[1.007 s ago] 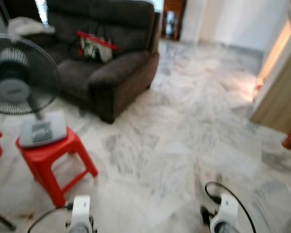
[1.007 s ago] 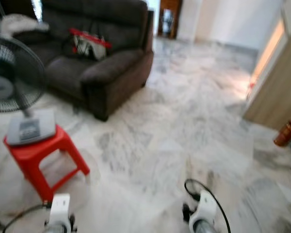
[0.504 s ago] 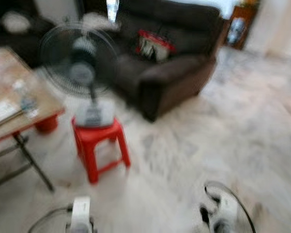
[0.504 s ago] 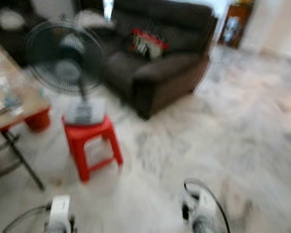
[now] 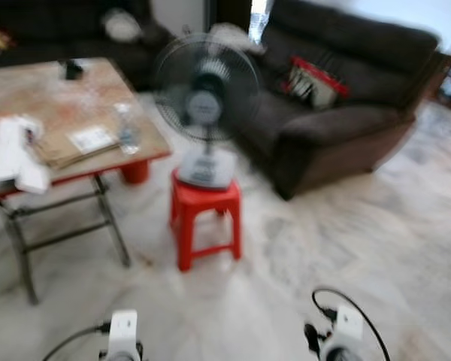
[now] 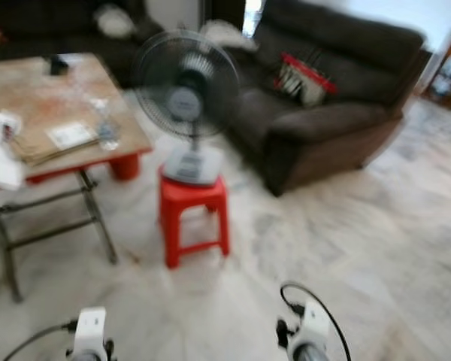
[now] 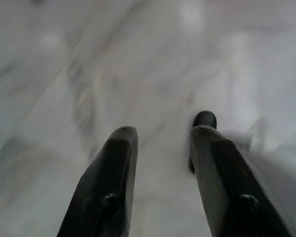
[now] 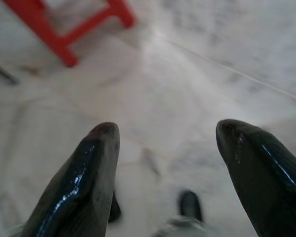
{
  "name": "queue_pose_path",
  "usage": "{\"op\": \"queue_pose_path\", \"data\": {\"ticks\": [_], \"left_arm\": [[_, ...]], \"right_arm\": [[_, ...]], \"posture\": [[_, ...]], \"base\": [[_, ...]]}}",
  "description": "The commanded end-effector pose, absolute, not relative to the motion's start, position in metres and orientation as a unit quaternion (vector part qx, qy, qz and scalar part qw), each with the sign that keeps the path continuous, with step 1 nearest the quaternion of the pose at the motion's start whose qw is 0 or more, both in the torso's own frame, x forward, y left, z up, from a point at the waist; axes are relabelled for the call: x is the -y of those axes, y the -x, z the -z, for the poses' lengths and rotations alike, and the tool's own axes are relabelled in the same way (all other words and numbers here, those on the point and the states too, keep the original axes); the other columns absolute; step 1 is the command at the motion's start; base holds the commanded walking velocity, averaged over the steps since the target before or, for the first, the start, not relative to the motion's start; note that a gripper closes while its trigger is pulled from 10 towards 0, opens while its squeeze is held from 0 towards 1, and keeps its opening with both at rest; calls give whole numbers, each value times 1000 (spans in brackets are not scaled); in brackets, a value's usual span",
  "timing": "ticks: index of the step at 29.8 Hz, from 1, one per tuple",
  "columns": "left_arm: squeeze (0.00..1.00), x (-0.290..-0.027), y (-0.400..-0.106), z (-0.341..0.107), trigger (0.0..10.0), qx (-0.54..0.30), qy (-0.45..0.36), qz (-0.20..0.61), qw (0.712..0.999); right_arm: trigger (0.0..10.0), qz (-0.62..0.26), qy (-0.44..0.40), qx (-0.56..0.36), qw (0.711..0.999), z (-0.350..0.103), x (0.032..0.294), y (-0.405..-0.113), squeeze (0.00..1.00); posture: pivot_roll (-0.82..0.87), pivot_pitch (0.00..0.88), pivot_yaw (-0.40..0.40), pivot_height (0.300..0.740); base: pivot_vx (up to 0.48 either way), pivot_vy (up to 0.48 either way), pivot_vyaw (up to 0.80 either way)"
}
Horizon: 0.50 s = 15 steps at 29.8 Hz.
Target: Picking trash to rubbish bin
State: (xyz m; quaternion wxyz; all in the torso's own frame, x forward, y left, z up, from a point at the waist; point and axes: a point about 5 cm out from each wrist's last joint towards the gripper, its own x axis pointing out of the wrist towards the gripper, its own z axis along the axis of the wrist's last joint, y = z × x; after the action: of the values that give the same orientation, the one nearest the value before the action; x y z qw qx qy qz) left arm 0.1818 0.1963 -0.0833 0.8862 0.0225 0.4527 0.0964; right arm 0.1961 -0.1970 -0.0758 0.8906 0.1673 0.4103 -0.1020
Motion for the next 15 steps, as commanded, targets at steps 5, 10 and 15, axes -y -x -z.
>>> {"op": "queue_pose_path", "data": {"ticks": [5, 10, 15], "left_arm": [[0, -194, -188, 81, 10000, -449, -31, -83, 889], [0, -193, -188, 81, 10000, -449, -31, -81, 889], [0, -191, -188, 81, 10000, -448, -30, -80, 890]], "right_arm": [[10000, 95, -161, -417, 890, 77, 196, -193, 0], [10000, 97, -159, -418, 889, 78, 198, -192, 0], [10000, 98, -157, -418, 889, 77, 200, -193, 0]], "posture": [[-32, 0, -50, 740], [-30, 0, -56, 740], [-32, 0, -60, 740]], "base": [[0, 0, 800], [0, 0, 800], [0, 0, 800]]}}
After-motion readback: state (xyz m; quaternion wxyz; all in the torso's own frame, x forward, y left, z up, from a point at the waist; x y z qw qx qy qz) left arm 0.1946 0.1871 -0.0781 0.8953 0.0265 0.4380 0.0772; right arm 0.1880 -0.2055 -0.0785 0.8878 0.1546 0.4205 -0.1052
